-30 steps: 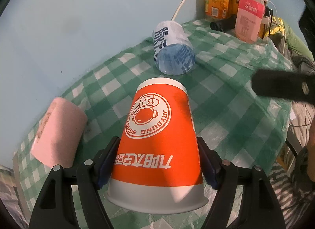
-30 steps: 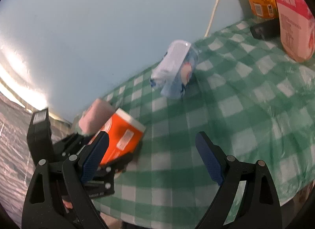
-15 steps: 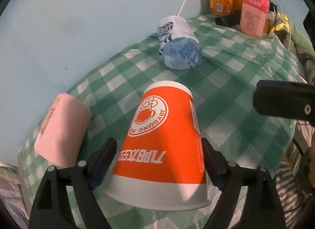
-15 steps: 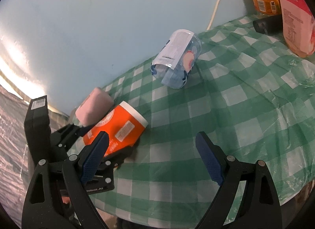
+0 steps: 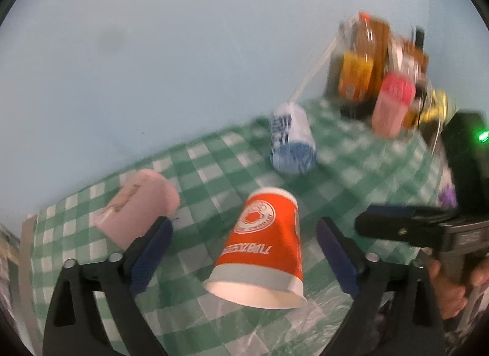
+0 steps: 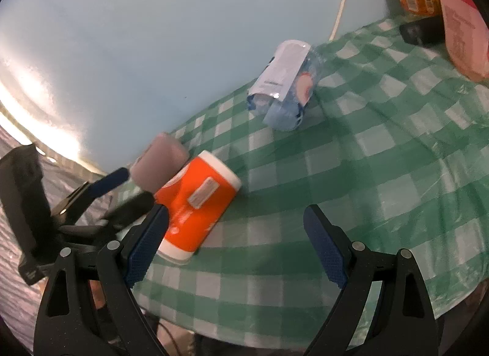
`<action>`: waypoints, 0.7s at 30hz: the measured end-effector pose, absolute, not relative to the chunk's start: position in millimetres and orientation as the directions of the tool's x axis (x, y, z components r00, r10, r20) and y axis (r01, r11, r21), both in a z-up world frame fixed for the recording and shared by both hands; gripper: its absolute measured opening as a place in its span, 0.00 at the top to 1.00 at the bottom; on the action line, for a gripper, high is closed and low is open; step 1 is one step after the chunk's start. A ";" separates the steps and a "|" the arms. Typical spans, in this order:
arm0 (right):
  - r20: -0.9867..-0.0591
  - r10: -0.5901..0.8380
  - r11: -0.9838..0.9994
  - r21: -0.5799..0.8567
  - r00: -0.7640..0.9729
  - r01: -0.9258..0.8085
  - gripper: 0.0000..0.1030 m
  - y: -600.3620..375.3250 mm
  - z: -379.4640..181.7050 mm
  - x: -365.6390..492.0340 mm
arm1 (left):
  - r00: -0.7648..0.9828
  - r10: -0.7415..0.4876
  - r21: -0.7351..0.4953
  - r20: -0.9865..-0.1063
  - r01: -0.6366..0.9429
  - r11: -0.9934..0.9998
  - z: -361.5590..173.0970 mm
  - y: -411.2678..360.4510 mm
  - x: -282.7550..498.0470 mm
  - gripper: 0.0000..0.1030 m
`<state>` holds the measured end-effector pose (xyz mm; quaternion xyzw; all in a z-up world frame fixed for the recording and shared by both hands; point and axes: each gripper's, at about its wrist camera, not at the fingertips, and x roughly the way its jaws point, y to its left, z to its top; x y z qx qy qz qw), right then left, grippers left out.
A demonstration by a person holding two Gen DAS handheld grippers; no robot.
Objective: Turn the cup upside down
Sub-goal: 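Lower the cup onto the table and open the left tool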
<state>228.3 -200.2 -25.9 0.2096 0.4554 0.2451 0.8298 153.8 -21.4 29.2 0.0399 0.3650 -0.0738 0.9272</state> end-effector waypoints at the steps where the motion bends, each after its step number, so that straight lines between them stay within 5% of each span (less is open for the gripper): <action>1: -0.653 0.604 0.788 0.578 0.458 -0.215 0.14 -199.1 -26.5 228.1 | 0.742 -0.114 0.008 -0.660 0.159 0.987 31.2 -18.6 145.4 0.02; 15: -0.639 0.654 0.740 0.651 0.405 -0.169 0.14 -193.5 -33.5 217.4 | 0.851 -0.129 -0.099 -0.509 0.091 0.991 16.6 2.2 67.4 0.02; 21: -0.632 0.665 0.728 0.668 0.398 -0.155 0.14 -192.6 -36.0 218.9 | 0.877 -0.060 -0.056 -0.477 0.037 0.998 5.2 5.7 59.3 0.02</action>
